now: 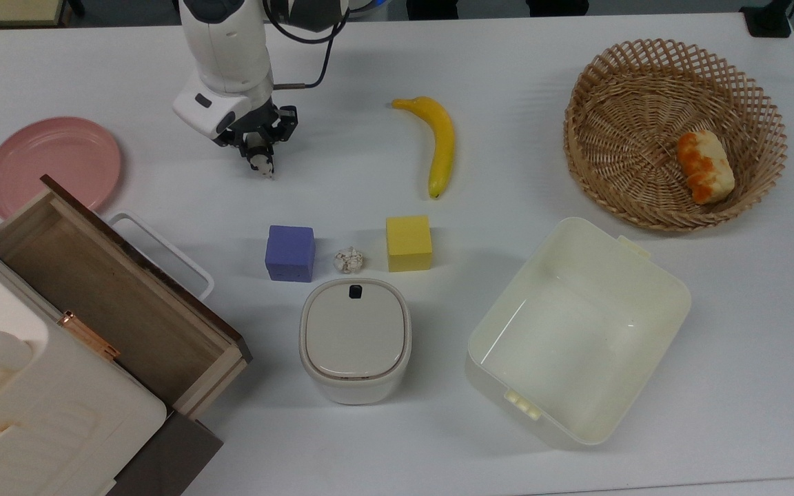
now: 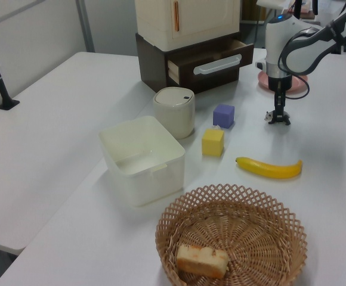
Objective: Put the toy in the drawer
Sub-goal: 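Close the gripper on the black-and-white panda figurine, then lift the panda figurine up off the table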
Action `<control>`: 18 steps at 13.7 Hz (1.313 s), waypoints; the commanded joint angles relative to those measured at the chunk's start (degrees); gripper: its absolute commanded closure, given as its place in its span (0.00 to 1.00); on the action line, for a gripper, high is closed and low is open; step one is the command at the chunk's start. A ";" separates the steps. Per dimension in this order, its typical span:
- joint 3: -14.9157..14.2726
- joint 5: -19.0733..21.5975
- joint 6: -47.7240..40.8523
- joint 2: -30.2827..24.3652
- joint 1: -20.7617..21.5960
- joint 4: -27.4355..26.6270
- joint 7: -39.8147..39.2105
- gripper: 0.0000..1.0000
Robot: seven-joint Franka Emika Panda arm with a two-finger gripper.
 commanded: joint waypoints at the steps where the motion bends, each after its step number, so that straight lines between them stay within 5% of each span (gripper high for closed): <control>1: -0.02 -0.82 -3.21 -1.36 0.20 2.78 -0.42 0.76; 10: 0.77 -0.30 -31.24 -1.72 5.73 32.47 -0.16 0.75; 14: 0.77 0.14 -35.39 -1.71 7.93 38.82 -0.16 0.75; 18: 0.77 -0.03 -34.52 -0.93 9.24 39.18 0.20 0.75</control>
